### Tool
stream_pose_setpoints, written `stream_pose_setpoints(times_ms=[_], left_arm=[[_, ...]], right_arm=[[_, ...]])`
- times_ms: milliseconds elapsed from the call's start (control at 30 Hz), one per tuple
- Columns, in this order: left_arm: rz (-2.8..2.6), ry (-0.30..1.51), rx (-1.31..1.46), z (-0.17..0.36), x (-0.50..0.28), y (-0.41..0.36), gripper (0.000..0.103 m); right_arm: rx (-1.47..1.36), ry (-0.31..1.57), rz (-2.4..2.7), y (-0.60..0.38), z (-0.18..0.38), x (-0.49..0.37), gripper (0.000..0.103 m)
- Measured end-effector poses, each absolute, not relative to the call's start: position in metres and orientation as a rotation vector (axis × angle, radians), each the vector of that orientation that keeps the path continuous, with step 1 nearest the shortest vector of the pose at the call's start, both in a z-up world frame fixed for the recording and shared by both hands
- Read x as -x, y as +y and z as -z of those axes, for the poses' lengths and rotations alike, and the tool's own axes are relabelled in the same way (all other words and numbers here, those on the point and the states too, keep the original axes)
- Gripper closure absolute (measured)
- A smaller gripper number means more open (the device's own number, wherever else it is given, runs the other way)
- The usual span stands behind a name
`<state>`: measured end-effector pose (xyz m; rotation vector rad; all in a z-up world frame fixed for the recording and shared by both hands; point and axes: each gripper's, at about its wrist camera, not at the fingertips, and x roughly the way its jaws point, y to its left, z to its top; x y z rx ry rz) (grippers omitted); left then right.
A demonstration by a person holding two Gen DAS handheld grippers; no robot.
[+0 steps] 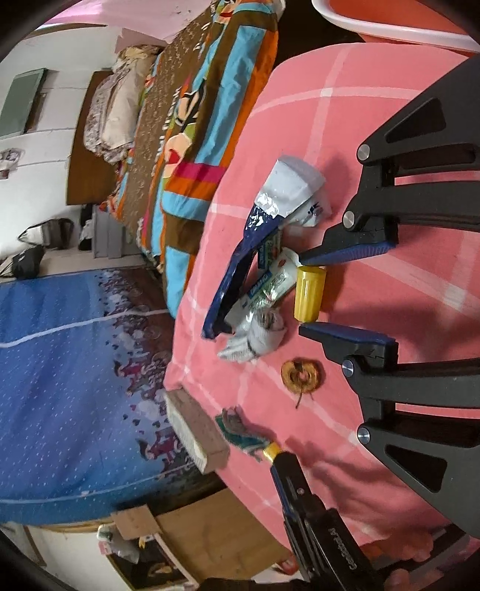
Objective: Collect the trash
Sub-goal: 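Grasp the yellow cylinder with the left gripper while the right grasps the yellow cap, then lift both yellow items and carry them over the orange bucket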
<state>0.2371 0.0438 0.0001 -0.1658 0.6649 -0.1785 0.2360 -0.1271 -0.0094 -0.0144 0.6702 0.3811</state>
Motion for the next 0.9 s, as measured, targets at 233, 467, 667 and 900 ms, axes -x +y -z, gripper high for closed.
stream_pose_setpoints(times_ms=[233,467,667,900], left_arm=[[0.197,0.527,0.105,-0.014,-0.215,0.035,0.084],[0.201,0.345,0.046,-0.029,-0.186,0.028,0.084],[0.203,0.226,-0.016,-0.037,-0.167,0.016,0.084],[0.222,0.138,-0.083,-0.049,-0.153,-0.003,0.084]], right_arm=[[0.033,0.509,-0.403,-0.129,-0.003,-0.203,0.074],[0.039,0.333,-0.422,-0.133,-0.014,-0.171,0.074],[0.017,0.205,-0.422,-0.144,-0.022,-0.15,0.074],[0.007,0.109,-0.4,-0.16,-0.033,-0.132,0.074]])
